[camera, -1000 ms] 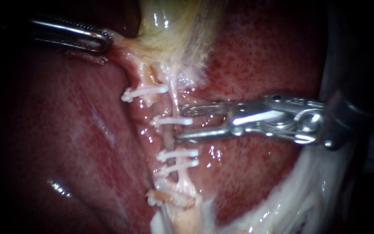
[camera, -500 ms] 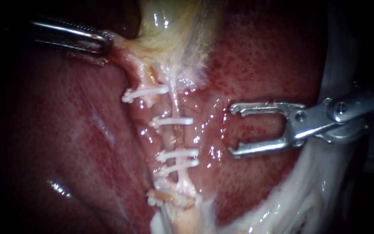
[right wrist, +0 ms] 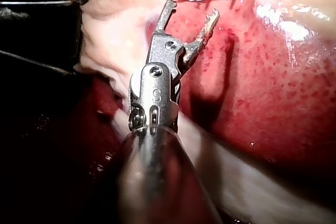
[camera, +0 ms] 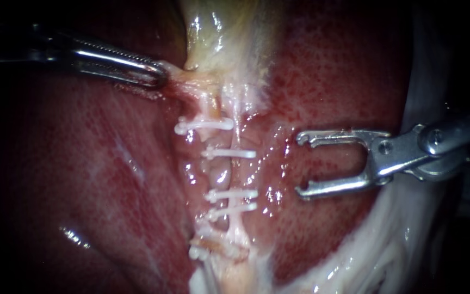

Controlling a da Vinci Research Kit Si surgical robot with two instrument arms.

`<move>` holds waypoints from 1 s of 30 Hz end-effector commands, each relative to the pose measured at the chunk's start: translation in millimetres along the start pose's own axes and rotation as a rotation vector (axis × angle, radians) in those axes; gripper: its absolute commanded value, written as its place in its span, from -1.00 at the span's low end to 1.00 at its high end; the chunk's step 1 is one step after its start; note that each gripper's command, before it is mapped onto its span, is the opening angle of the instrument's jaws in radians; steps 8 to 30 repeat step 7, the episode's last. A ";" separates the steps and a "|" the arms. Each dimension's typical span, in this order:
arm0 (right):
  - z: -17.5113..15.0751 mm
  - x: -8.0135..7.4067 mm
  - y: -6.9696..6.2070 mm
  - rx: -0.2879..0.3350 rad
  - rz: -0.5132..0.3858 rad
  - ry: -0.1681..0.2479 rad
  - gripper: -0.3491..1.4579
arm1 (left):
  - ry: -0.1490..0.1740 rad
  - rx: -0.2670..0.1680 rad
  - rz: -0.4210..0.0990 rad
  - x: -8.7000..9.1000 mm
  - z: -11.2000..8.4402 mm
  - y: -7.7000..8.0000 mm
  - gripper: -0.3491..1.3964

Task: Going back third clip right tube

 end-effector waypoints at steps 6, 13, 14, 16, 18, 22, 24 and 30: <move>0.2 0.0 0.0 0.009 -0.001 -0.002 -0.06 | -0.001 -0.002 -0.002 0.2 -0.4 0.1 -1.00; 0.5 0.0 0.0 0.017 -0.002 -0.001 -0.06 | -0.001 -0.004 -0.003 0.4 -0.7 0.1 -1.00; 0.5 0.0 0.0 0.017 -0.002 -0.001 -0.06 | -0.001 -0.004 -0.003 0.4 -0.7 0.1 -1.00; 0.5 0.0 0.0 0.017 -0.002 -0.001 -0.06 | -0.001 -0.004 -0.003 0.4 -0.7 0.1 -1.00; 0.5 0.0 0.0 0.017 -0.002 -0.001 -0.06 | -0.001 -0.004 -0.003 0.4 -0.7 0.1 -1.00; 0.5 0.0 0.0 0.017 -0.002 -0.001 -0.06 | -0.001 -0.004 -0.003 0.4 -0.7 0.1 -1.00; 0.5 0.0 0.0 0.017 -0.002 -0.001 -0.06 | -0.001 -0.004 -0.003 0.4 -0.7 0.1 -1.00; 0.5 0.0 0.0 0.017 -0.002 -0.001 -0.06 | -0.001 -0.004 -0.003 0.4 -0.7 0.1 -1.00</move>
